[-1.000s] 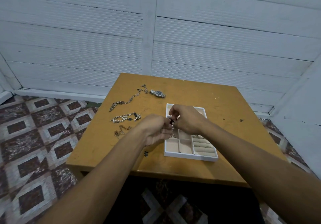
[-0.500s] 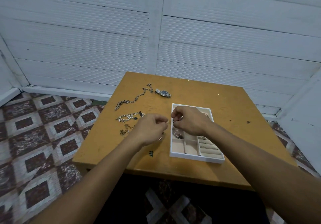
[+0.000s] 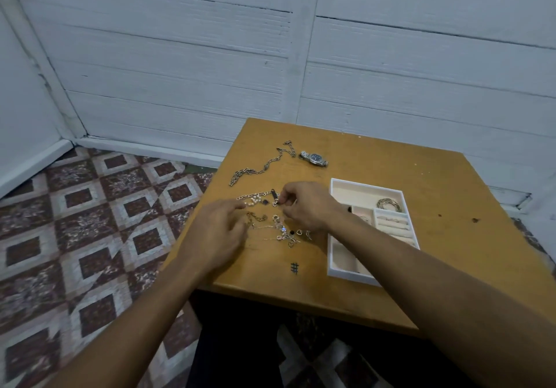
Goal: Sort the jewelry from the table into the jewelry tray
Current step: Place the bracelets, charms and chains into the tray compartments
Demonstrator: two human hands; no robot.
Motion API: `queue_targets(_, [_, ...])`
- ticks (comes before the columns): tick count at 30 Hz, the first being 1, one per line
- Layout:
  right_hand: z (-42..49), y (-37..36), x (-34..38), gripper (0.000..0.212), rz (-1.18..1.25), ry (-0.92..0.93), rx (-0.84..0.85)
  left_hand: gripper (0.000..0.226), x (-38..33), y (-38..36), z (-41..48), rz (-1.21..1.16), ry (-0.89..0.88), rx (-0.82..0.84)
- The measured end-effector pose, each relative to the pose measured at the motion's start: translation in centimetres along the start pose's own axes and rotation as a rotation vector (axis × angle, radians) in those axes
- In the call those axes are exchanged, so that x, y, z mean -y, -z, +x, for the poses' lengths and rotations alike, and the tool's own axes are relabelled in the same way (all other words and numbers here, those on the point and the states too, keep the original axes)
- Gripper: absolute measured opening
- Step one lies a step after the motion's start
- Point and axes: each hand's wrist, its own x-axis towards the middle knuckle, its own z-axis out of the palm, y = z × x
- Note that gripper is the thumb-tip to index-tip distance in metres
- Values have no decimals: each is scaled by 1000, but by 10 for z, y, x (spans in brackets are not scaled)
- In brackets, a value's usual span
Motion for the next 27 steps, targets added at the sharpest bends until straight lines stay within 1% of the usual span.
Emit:
queue_targets(7, [40,-29,32,11,-151,106,7,41,26,0,-2,88,-49,-36])
queue_targets(11, [50,-35,38,8,-197,98,13,44,32,-4,-3,152,-89,-26])
queue_targets(14, [53,-34,39,15,-284,99,56,43,33,-4,-4,174,-114,-29])
queue_targets(17, [54,-34,40,20,-346,106,102,41,32,-3,-2,134,-118,-47])
queue_targets(20, [51,-26,40,12,-198,91,100,41,29,-3,1,72,-106,-78])
queue_targets(23, [46,-12,37,10,12,89,140,39,22,-1,5,10,-85,-93])
queue_targets(27, [37,7,34,12,179,100,81,36,9,0,9,-73,-70,-120])
